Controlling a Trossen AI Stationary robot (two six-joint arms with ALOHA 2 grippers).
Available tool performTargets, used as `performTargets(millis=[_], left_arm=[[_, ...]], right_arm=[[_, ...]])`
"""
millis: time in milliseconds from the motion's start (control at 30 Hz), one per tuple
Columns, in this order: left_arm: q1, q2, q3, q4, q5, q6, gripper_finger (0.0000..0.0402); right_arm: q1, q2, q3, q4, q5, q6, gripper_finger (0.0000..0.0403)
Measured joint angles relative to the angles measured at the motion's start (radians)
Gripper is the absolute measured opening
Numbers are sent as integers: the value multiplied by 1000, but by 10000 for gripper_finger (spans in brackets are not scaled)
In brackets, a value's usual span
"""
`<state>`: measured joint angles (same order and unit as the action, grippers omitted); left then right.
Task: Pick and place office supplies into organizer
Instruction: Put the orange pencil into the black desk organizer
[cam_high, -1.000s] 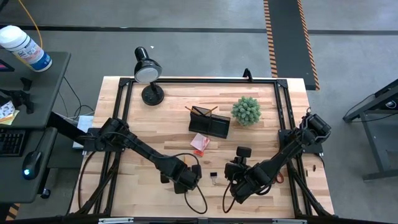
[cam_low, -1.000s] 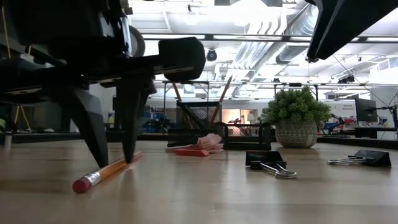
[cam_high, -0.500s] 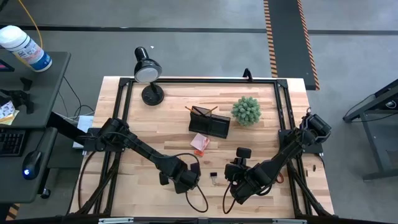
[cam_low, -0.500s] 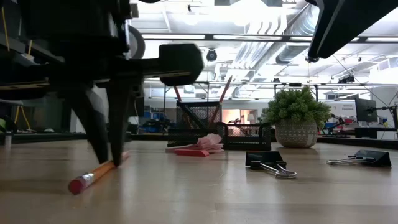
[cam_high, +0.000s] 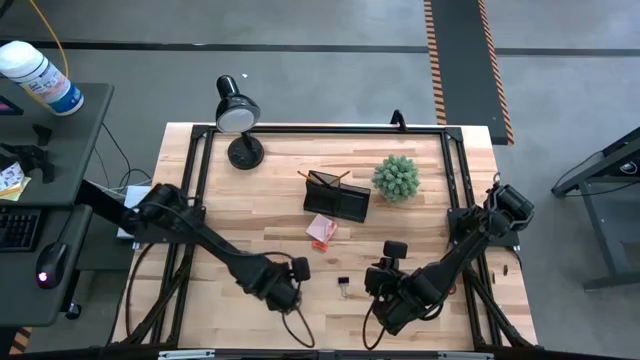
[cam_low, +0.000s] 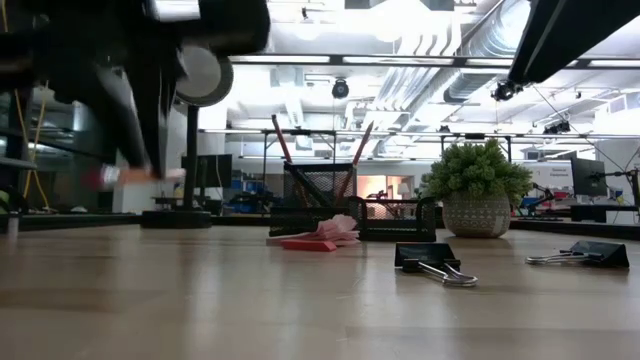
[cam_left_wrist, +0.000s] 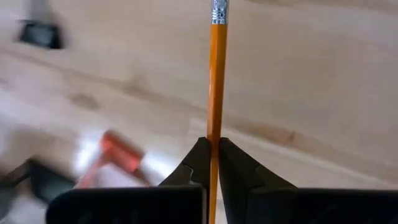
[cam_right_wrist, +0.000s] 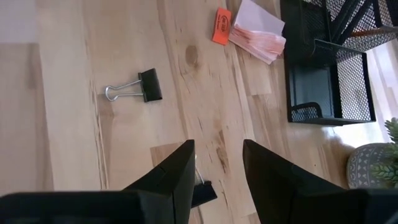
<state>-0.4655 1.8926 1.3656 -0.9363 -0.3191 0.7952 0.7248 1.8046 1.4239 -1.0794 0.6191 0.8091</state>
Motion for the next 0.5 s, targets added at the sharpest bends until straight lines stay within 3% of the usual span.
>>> performTargets(millis=[267, 500], left_arm=[[-64, -100, 1, -7, -188, 3, 1], [-63, -237, 1, 80, -221, 16, 0]], right_arm=[[5, 0, 0, 0, 52, -4, 129], [2, 0, 0, -18, 98, -9, 129]])
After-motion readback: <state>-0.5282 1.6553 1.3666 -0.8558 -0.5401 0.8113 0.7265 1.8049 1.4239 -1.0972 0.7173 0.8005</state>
